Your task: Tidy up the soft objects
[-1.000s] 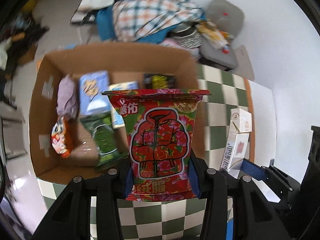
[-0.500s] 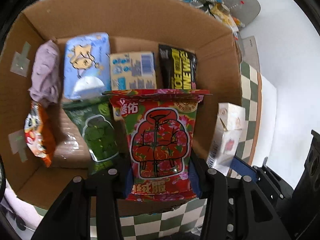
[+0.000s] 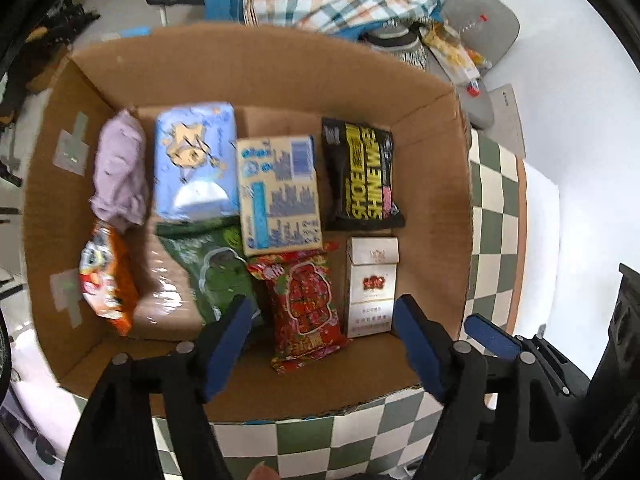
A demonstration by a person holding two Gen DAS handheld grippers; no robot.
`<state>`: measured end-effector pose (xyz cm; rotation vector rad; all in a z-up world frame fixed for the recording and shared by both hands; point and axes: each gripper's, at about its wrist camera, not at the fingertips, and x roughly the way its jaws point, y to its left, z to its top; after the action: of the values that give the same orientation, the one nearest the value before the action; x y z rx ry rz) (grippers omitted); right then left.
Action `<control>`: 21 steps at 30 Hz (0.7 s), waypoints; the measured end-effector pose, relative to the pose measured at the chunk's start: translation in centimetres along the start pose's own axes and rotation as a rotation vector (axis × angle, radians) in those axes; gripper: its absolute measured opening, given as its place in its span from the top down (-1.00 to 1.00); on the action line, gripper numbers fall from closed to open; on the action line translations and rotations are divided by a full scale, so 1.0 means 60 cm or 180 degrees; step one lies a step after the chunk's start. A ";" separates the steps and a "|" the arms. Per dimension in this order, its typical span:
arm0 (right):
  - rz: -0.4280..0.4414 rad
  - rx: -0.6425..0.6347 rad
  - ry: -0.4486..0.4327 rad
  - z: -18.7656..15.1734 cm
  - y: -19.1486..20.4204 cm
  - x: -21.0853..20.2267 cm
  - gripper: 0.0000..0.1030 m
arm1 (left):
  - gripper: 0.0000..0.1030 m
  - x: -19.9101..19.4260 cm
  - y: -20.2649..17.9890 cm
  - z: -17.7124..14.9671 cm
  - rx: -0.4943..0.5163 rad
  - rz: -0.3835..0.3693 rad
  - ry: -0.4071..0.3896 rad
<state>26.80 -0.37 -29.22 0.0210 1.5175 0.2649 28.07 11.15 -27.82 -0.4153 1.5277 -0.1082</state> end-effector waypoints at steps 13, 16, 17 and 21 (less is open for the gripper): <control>-0.0269 -0.0050 -0.0207 -0.032 0.001 -0.049 -0.67 | -0.78 -0.072 0.021 -0.068 0.0095 0.0667 -0.0597; -0.0326 -0.0069 -0.0279 -0.041 0.003 -0.060 -0.90 | -0.93 -0.081 0.032 -0.084 0.0049 0.0760 -0.0685; -0.0340 -0.0076 -0.0292 -0.043 0.004 -0.061 -0.95 | -0.97 -0.084 0.034 -0.088 0.0035 0.0789 -0.0722; -0.0412 -0.0083 -0.0327 -0.050 0.005 -0.065 -1.00 | -0.98 -0.096 0.036 -0.101 0.0051 0.0926 -0.0849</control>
<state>23.67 -1.28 -25.50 -0.0829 1.4069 0.1773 21.40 13.85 -23.04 -0.1823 1.3071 0.1574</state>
